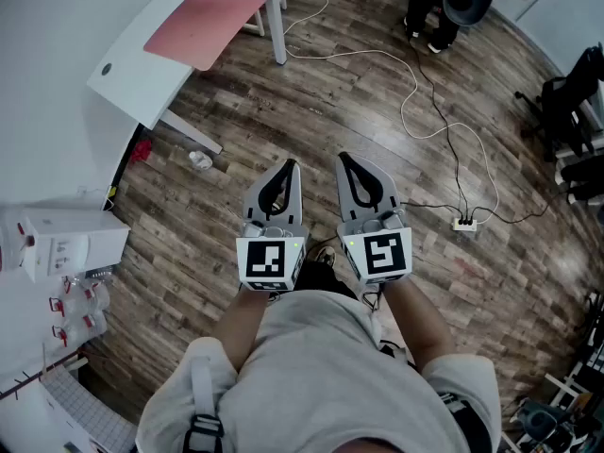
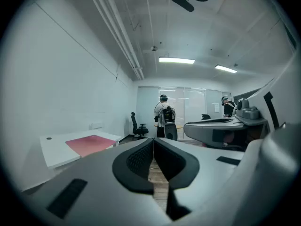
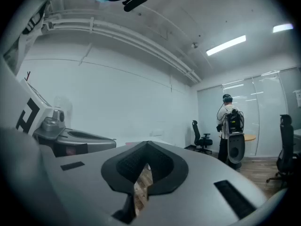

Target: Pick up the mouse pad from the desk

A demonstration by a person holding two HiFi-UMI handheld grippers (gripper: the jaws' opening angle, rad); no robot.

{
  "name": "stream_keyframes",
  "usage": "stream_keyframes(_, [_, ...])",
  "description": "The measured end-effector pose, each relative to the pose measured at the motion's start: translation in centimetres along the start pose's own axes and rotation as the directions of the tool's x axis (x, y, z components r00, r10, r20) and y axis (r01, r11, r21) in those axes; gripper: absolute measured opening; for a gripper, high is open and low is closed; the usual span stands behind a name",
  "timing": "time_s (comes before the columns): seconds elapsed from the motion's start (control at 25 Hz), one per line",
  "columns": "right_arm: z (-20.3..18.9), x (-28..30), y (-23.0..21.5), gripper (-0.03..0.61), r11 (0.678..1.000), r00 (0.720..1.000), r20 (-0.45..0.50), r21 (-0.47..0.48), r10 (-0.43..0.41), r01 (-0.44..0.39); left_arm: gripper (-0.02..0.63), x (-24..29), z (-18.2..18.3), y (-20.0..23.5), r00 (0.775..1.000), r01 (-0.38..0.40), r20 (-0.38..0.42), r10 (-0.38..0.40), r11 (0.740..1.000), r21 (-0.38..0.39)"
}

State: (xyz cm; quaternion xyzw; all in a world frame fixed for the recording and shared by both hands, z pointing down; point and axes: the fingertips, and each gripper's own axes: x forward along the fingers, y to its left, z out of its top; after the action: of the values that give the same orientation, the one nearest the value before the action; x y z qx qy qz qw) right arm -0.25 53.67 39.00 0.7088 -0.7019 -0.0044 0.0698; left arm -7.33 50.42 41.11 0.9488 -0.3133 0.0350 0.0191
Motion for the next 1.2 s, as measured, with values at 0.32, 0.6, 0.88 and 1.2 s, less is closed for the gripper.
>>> stream_keyframes(0.32, [-0.9, 10.1, 2.2, 0.04, 0.995, 0.997, -0.046, -0.082, 0.057, -0.061, 0.015, 4.5, -2.2, 8.7, 0.994, -0.031, -0.101, 0.038, 0.997, 0.07])
stream_keyframes(0.6, [-2.3, 20.0, 3.4, 0.041, 0.964, 0.984, -0.137, -0.224, 0.112, -0.14, 0.017, 7.8, -6.0, 19.4, 0.96, -0.116, -0.21, 0.182, 0.949, 0.292])
stream_keyframes(0.88, [-3.6, 26.0, 4.3, 0.041, 0.95, 0.959, -0.236, -0.23, 0.154, -0.209, 0.017, 11.2, -9.9, 26.0, 0.926, -0.136, -0.285, 0.247, 0.924, 0.358])
stream_keyframes(1.2, [-5.8, 30.8, 2.6, 0.041, 0.953, 0.941, -0.271, -0.165, 0.204, -0.255, 0.017, 17.1, -14.5, 30.4, 0.884, -0.131, -0.358, 0.301, 0.894, 0.427])
